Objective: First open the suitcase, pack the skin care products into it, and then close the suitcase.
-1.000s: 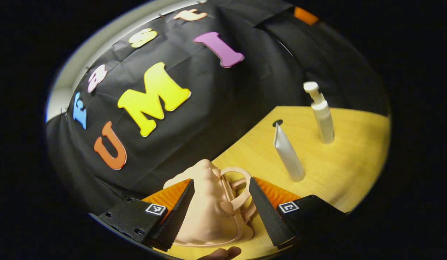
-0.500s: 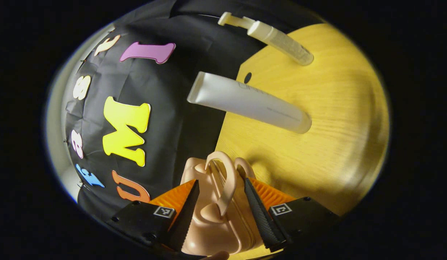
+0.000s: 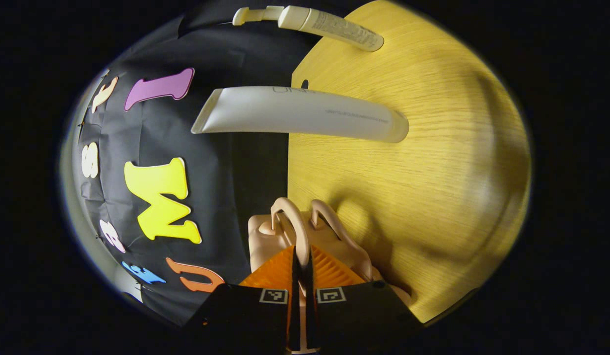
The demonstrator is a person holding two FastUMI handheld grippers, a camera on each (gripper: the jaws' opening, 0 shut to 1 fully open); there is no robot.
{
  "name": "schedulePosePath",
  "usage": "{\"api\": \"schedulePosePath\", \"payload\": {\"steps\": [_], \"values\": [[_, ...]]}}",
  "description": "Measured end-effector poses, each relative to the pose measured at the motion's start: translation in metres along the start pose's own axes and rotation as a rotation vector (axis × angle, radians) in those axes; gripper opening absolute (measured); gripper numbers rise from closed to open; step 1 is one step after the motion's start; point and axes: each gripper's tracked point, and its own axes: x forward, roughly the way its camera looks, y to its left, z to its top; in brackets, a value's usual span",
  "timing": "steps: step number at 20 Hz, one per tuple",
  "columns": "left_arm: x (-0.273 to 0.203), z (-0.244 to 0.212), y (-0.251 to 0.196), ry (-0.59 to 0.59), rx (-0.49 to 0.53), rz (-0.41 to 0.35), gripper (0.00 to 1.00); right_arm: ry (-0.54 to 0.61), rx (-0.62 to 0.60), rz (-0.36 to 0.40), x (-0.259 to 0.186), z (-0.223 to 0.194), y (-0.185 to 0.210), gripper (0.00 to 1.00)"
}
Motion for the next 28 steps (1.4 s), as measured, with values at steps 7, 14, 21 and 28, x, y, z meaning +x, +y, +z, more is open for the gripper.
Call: {"api": "schedulePosePath", "payload": {"steps": [7, 14, 21, 28], "values": [[-0.022, -0.02, 0.053, -0.04, -0.205, -0.032, 0.03, -0.032, -0.008, -0.081, -0.009, 0.015, 0.015, 0.78], [-0.04, -0.075, 0.131, -0.057, -0.441, 0.004, 0.03, -0.065, -0.046, -0.099, -0.018, 0.03, 0.065, 0.78], [-0.031, -0.185, 0.197, 0.0, -0.746, 0.069, 0.03, -0.084, -0.077, -0.055, -0.017, 0.044, 0.132, 0.8], [-0.015, -0.304, 0.196, 0.076, -0.919, 0.113, 0.03, -0.05, -0.12, -0.022, -0.01, 0.046, 0.188, 0.79]]}}
